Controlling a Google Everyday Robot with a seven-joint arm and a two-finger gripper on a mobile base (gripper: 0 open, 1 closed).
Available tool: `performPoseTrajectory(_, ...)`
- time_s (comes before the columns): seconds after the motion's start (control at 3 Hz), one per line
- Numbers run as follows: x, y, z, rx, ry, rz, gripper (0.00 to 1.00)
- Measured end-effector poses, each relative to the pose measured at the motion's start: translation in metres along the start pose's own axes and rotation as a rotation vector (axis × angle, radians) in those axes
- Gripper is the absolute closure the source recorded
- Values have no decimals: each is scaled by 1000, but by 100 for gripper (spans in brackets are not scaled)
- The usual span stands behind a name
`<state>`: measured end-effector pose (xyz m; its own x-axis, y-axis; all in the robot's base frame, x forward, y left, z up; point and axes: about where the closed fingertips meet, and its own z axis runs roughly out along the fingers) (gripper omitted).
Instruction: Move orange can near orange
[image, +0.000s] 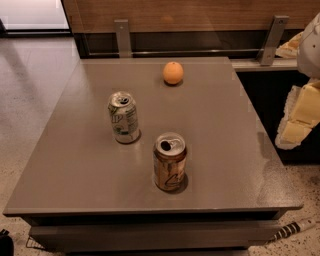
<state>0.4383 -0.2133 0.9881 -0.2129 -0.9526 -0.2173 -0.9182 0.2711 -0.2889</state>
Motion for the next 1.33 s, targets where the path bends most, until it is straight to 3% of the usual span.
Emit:
performPoseTrajectory(0.33, 0, 0, 0, 0, 0, 0, 0)
performPoseTrajectory(0.67, -1, 1, -2, 1, -40, -2, 0)
performPoseTrajectory(1.0, 7, 6, 5, -12, -146, 12, 0)
performPoseTrajectory(1.33, -2, 16, 23, -45, -331, 12, 0)
